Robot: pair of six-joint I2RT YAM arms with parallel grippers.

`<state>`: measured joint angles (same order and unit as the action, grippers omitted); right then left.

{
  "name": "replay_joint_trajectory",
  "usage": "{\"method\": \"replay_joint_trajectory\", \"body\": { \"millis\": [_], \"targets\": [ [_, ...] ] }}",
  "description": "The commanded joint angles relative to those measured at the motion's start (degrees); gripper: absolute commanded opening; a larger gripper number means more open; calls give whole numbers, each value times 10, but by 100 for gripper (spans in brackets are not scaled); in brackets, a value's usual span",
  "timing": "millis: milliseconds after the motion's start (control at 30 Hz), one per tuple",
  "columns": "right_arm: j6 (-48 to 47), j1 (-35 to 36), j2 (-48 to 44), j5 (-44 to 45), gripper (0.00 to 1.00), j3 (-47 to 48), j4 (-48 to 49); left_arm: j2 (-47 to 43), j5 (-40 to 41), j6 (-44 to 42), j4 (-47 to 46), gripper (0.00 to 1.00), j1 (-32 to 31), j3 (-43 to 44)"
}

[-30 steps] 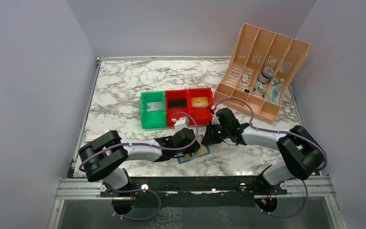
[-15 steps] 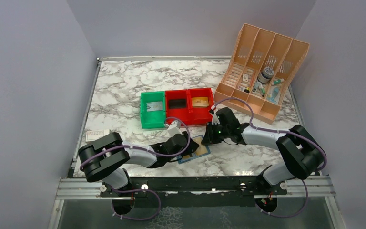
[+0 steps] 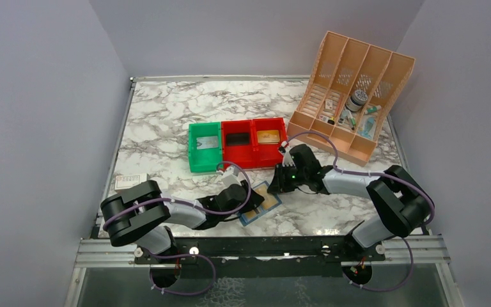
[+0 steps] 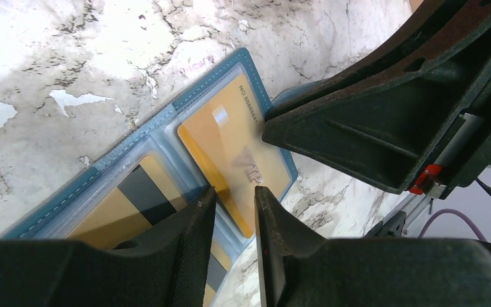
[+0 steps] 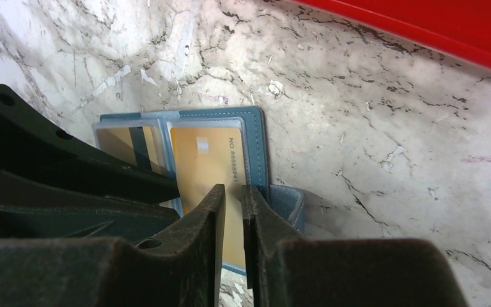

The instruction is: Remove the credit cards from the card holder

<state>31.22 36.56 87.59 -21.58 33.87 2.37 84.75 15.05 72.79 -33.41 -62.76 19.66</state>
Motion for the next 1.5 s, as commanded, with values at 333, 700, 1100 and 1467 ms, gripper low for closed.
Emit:
{"method": "replay_joint_trajectory", "body": {
  "millis": [333,700,1100,1467],
  "targets": [
    [-1,11,12,11,17,-44,-49,-52,42,26,-10,25,-13,-33],
    [37,23,-48,-15,15,-109,-25,-106,46,-51,111,33,-12,-11],
    [58,54,-203,13,20,-111,-80,-251,-13,-97,246,47,-12,-2],
    [45,65,-153,-20,21,-97,-75,-148,-69,-81,191,47,-41,17]
  ]
}}
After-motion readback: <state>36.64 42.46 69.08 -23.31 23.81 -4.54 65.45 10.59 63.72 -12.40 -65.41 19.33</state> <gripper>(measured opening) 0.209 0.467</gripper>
